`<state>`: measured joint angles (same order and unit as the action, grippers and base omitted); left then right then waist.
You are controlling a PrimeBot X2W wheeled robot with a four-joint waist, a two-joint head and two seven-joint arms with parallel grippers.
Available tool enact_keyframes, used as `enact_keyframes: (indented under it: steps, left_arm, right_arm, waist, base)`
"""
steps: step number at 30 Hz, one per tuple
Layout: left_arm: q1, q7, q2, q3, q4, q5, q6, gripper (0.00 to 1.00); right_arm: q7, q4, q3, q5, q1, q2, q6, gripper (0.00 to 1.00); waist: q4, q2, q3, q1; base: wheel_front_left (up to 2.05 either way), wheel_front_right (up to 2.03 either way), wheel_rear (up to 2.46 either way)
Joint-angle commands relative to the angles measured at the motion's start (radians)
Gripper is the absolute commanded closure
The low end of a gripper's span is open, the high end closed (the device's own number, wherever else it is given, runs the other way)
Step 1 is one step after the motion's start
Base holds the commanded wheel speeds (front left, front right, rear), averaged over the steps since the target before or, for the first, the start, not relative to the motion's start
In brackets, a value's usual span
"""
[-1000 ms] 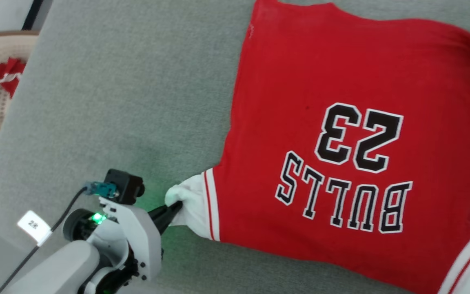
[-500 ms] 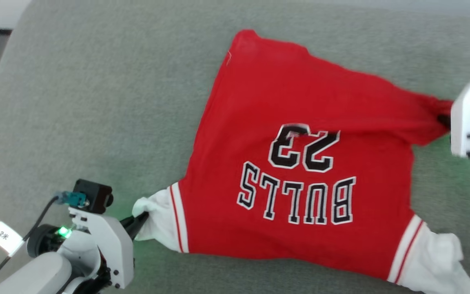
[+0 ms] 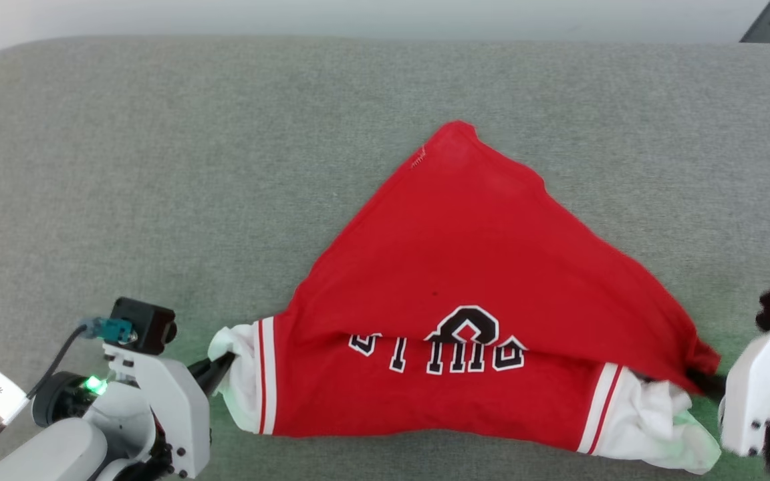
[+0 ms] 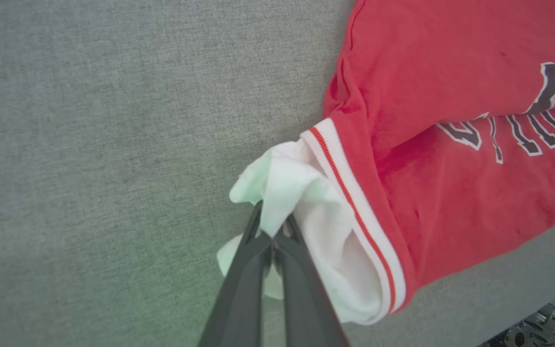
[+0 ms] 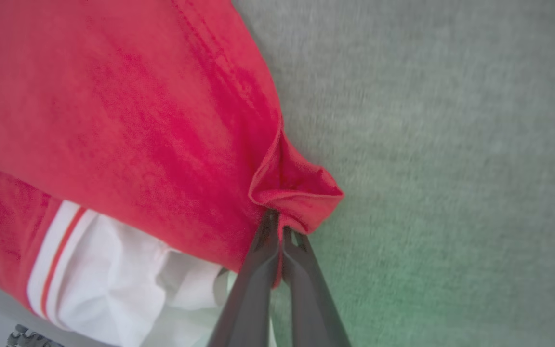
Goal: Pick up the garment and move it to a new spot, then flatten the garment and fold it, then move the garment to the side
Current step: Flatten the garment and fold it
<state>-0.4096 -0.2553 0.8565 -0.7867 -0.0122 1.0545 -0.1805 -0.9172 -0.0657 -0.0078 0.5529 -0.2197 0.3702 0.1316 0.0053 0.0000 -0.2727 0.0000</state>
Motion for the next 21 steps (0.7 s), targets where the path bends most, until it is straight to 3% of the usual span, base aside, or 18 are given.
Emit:
enact_keyframes:
  steps: [1, 8, 9, 10, 11, 15, 21]
  left_arm:
    - [-0.003, -0.003, -0.001, -0.002, 0.003, -0.006, 0.004, 1.00]
    - [-0.016, -0.004, -0.006, -0.004, 0.016, -0.008, 0.015, 1.00]
    - [-0.017, -0.004, -0.007, -0.005, 0.019, -0.008, 0.016, 1.00]
    - [-0.018, -0.004, -0.009, -0.006, 0.021, -0.008, 0.018, 1.00]
    - [-0.019, -0.004, -0.011, -0.007, 0.022, -0.008, 0.020, 1.00]
    - [-0.018, 0.000, -0.016, -0.008, 0.028, -0.007, 0.022, 1.00]
    - [-0.016, -0.001, -0.021, -0.013, 0.025, -0.006, 0.024, 1.00]
  right_arm:
    - [0.005, 0.013, -0.020, -0.011, 0.057, -0.037, -0.002, 1.00]
    - [0.106, -0.079, -0.043, -0.099, 0.113, -0.123, -0.002, 1.00]
    - [0.116, -0.101, -0.045, -0.108, 0.116, -0.128, -0.003, 0.88]
    - [0.129, -0.115, -0.049, -0.111, 0.113, -0.135, -0.004, 0.58]
    - [0.135, -0.129, -0.050, -0.113, 0.108, -0.140, -0.004, 0.00]
    - [0.145, -0.119, -0.048, -0.094, 0.090, -0.133, -0.005, 0.00]
    - [0.138, 0.022, -0.067, -0.080, 0.068, -0.108, -0.002, 0.00]
  waist:
    - [-0.012, 0.0000, 0.004, 0.0000]
    - [-0.022, 0.0000, -0.003, 0.0000]
    - [-0.023, 0.0000, -0.003, 0.0000]
    - [-0.023, 0.0000, -0.003, 0.0000]
    - [-0.022, 0.0000, -0.002, 0.0000]
    - [-0.020, 0.0000, 0.002, 0.0000]
    - [-0.008, 0.0000, 0.009, 0.0000]
  base:
    - [0.00, 0.00, 0.00]
    - [0.00, 0.00, 0.00]
    - [0.00, 0.00, 0.00]
    - [0.00, 0.00, 0.00]
    - [0.00, 0.00, 0.00]
    - [0.00, 0.00, 0.00]
    - [0.00, 0.00, 0.00]
